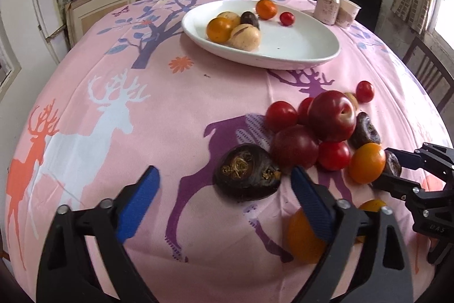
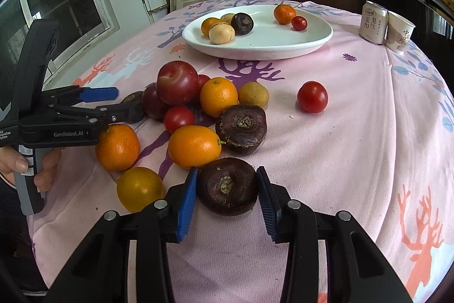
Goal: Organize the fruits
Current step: 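Grasp a dark purple fruit with the right gripper while the left grasps a wrinkled dark fruit, then place the dark fruit with the right gripper while the left places its wrinkled fruit on the plate, then grasp a yellow orange with the right gripper while the left grasps a large orange, then carry both citrus fruits over the white plate and open both grippers to release them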
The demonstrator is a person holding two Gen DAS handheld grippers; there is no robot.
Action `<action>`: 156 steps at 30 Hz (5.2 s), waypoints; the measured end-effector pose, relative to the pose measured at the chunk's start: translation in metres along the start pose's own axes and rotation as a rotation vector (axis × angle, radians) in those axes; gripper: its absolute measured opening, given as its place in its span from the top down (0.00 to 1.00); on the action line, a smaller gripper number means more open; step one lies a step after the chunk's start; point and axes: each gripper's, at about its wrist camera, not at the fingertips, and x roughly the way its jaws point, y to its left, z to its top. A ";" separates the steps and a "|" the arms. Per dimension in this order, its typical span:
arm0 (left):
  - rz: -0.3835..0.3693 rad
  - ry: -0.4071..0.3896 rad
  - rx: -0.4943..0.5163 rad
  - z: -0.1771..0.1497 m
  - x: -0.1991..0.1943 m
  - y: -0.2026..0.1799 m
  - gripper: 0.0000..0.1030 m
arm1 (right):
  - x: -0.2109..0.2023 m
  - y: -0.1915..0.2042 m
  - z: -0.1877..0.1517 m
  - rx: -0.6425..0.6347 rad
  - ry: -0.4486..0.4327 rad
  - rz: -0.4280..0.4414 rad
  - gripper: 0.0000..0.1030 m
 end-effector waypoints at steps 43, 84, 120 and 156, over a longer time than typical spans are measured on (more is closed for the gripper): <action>-0.041 -0.122 -0.031 0.111 -0.009 -0.014 0.55 | -0.027 -0.018 0.111 -0.020 -0.262 -0.089 0.60; 0.016 -0.081 -0.081 0.028 -0.032 0.002 0.11 | -0.035 0.026 0.002 -0.044 -0.030 0.087 0.42; -0.102 0.079 0.182 -0.031 -0.023 -0.066 0.56 | -0.040 0.006 -0.016 -0.025 -0.041 0.009 0.64; -0.033 0.016 -0.024 0.131 0.061 -0.040 0.52 | 0.048 -0.079 0.136 0.221 -0.114 0.046 0.60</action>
